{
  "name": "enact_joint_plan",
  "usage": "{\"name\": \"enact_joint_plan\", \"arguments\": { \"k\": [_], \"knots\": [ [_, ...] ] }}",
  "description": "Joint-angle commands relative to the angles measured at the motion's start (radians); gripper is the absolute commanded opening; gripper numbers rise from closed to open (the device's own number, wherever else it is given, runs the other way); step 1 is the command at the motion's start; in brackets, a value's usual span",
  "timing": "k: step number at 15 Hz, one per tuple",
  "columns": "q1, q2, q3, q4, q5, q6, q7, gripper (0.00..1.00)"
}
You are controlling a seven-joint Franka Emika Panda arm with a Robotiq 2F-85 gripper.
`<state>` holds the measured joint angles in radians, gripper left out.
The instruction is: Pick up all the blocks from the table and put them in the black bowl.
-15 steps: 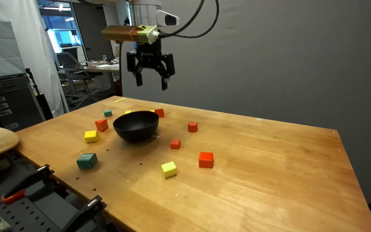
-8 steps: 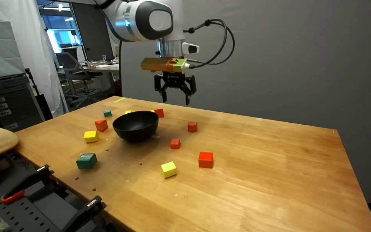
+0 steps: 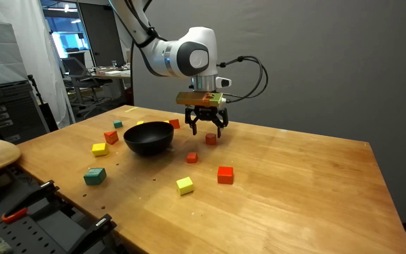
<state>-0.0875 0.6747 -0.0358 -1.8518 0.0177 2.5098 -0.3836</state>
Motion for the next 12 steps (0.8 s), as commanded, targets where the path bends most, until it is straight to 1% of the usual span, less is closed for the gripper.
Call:
{"name": "enact_joint_plan", "arguments": {
  "k": [1, 2, 3, 4, 5, 10, 11, 12],
  "knots": [
    [-0.023, 0.068, 0.03, 0.089, -0.031, -0.026, 0.016, 0.75],
    [-0.023, 0.07, 0.031, 0.093, -0.032, -0.024, 0.018, 0.74],
    [-0.022, 0.068, 0.032, 0.094, -0.035, -0.021, 0.02, 0.71],
    [-0.021, 0.056, 0.031, 0.086, -0.037, -0.017, 0.022, 0.63],
    [-0.018, 0.038, 0.027, 0.072, -0.042, -0.013, 0.028, 0.53],
    [-0.004, -0.077, -0.001, -0.026, -0.075, 0.011, 0.078, 0.14],
    [-0.002, -0.103, -0.004, -0.047, -0.081, 0.015, 0.089, 0.1],
    [-0.002, -0.126, -0.006, -0.066, -0.085, 0.016, 0.1, 0.1]
  ]
}}
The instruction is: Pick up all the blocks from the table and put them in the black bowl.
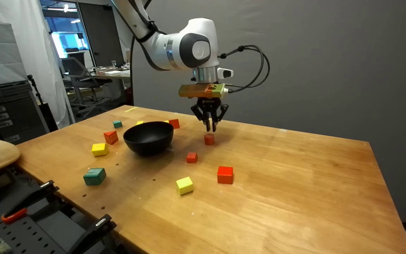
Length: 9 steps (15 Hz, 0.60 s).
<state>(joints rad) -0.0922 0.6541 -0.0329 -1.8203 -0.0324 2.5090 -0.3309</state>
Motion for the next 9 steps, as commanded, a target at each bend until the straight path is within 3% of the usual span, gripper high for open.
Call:
{"name": "enact_joint_plan", "arguments": {
  "k": [1, 2, 4, 9],
  "knots": [
    [0.0, -0.122, -0.008, -0.112, -0.033, 0.014, 0.054, 0.08],
    [-0.006, -0.136, -0.003, -0.125, -0.023, 0.005, 0.057, 0.34],
    [-0.012, -0.149, 0.005, -0.146, -0.01, 0.002, 0.062, 0.35],
    [-0.015, -0.092, 0.014, -0.117, -0.005, -0.023, 0.059, 0.73]
  ]
}}
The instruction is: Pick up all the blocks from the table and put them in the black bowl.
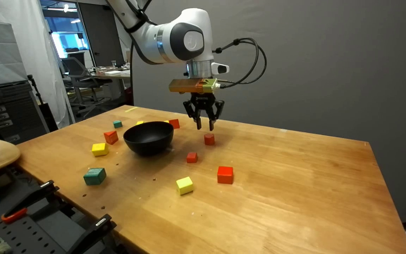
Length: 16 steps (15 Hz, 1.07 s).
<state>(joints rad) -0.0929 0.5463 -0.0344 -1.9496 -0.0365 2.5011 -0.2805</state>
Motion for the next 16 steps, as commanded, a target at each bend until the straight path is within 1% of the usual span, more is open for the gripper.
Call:
{"name": "enact_joint_plan", "arguments": {
  "k": [1, 2, 4, 5, 6, 7, 8, 9, 11, 13, 14, 15, 16],
  "knots": [
    [-0.015, 0.031, 0.016, 0.024, -0.001, -0.019, 0.008, 0.79],
    [-0.016, 0.045, 0.016, 0.036, -0.001, -0.022, 0.008, 0.88],
    [-0.016, 0.068, 0.012, 0.057, -0.004, -0.029, 0.014, 1.0],
    [-0.015, 0.078, 0.009, 0.065, -0.006, -0.031, 0.018, 1.0],
    [-0.018, 0.088, 0.008, 0.077, -0.005, -0.038, 0.02, 0.86],
    [-0.02, 0.099, 0.008, 0.09, -0.003, -0.044, 0.022, 0.79],
    [-0.023, 0.111, 0.006, 0.108, -0.003, -0.053, 0.025, 0.75],
    [-0.024, 0.127, 0.003, 0.128, -0.004, -0.066, 0.031, 0.66],
    [-0.026, 0.155, 0.0, 0.167, -0.004, -0.098, 0.042, 0.44],
    [-0.027, 0.172, 0.0, 0.19, -0.005, -0.122, 0.051, 0.31],
    [-0.027, 0.175, -0.001, 0.196, -0.005, -0.132, 0.056, 0.22],
    [-0.028, 0.172, 0.001, 0.198, -0.003, -0.136, 0.058, 0.16],
    [-0.029, 0.168, 0.003, 0.201, 0.0, -0.145, 0.061, 0.17]
  ]
}}
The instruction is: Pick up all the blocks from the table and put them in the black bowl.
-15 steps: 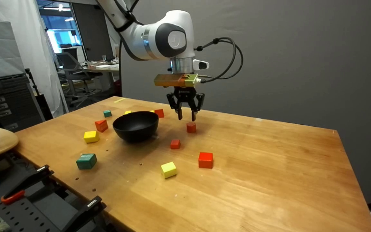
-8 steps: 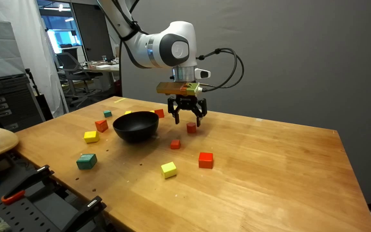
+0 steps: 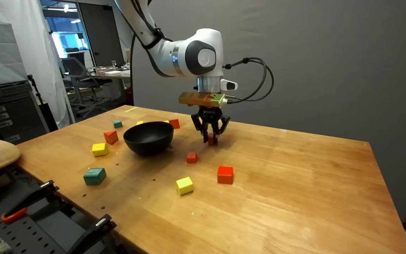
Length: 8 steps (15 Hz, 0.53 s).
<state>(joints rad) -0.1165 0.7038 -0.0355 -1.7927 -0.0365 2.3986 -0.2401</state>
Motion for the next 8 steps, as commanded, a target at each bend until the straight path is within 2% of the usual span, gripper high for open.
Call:
{"name": "enact_joint_plan", "arguments": {
  "k": [1, 5, 8],
  "knots": [
    [-0.004, -0.001, 0.004, 0.038, -0.001, -0.043, 0.024, 0.2],
    [0.014, -0.11, 0.012, -0.037, -0.017, -0.055, 0.017, 0.2],
    [0.062, -0.247, 0.011, -0.101, -0.051, -0.206, 0.031, 0.19]
  ]
}}
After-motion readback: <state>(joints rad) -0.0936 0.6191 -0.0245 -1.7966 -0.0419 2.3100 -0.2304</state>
